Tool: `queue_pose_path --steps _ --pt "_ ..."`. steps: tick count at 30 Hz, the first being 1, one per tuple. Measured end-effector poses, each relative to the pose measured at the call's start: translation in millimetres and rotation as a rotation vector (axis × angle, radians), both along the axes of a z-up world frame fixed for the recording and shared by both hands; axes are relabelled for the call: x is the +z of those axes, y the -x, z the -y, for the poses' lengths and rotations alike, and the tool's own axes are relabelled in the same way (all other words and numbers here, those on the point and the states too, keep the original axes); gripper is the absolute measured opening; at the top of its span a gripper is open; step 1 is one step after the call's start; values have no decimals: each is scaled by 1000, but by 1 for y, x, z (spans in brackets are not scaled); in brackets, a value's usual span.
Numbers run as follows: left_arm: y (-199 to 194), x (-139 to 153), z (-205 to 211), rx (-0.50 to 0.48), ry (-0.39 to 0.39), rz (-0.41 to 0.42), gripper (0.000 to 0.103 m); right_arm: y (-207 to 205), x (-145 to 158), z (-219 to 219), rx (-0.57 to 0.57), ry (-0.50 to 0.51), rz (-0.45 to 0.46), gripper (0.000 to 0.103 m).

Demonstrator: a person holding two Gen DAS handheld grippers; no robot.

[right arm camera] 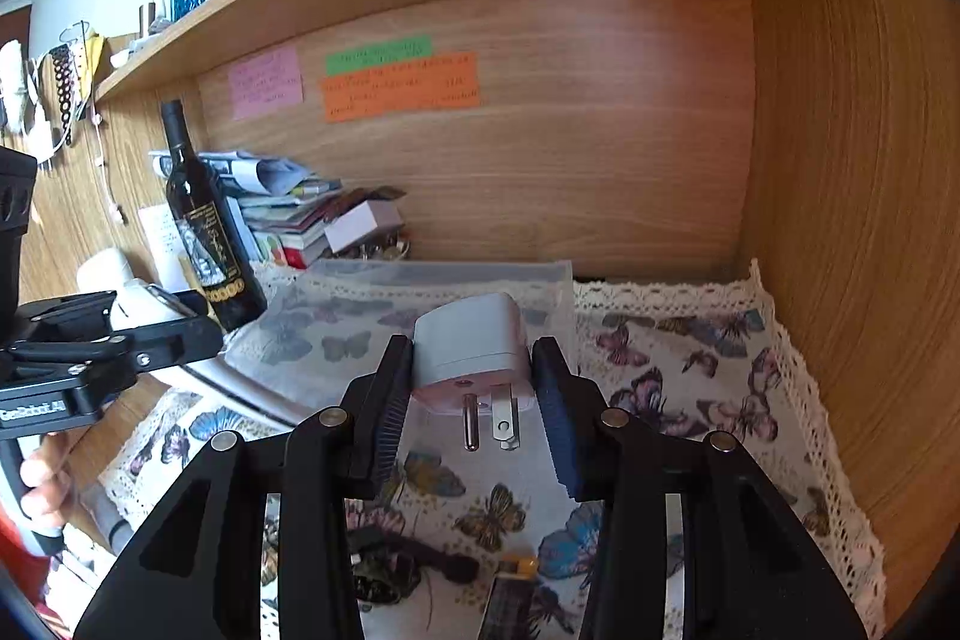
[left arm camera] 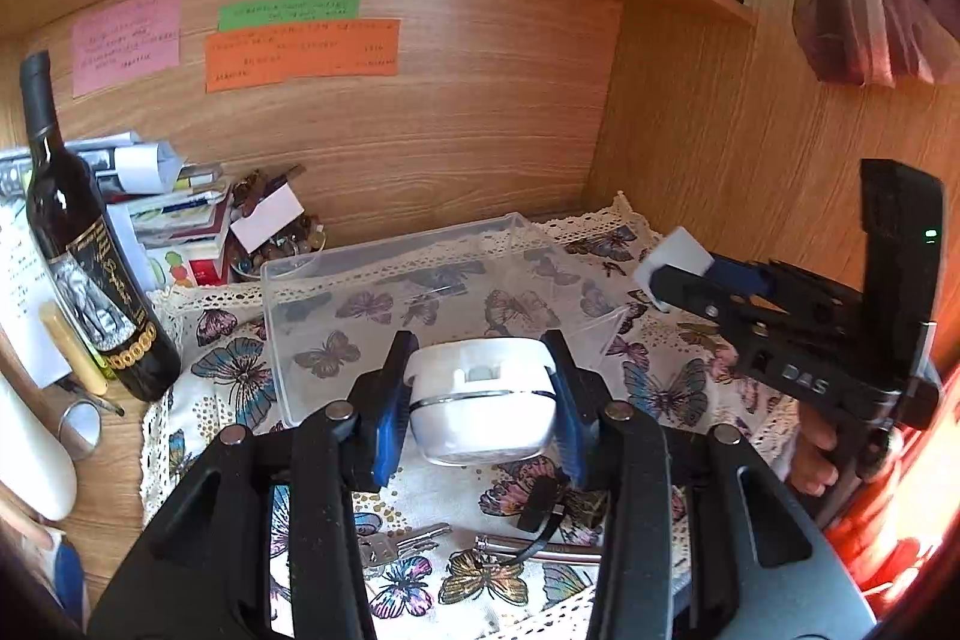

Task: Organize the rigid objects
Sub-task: 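Lower the massager into the clear box and open the left tool while the right tool releases the plug there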

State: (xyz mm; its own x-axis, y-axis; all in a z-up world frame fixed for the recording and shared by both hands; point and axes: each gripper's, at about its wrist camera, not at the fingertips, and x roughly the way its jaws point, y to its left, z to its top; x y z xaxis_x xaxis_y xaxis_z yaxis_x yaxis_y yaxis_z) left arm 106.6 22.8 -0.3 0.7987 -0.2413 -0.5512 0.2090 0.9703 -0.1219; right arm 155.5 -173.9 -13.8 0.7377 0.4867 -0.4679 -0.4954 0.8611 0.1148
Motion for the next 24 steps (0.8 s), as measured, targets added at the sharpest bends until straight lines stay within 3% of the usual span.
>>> queue_pose_path --steps 12,17,24 --pt "-7 41 -7 25 -18 99 41 -29 3 -21 14 41 11 38" --pt "-29 32 -14 46 -22 102 41 -44 -9 -38 29 86 -21 38" --pt "-64 4 -27 75 -41 41 41 -63 -27 -52 35 119 -74 38"
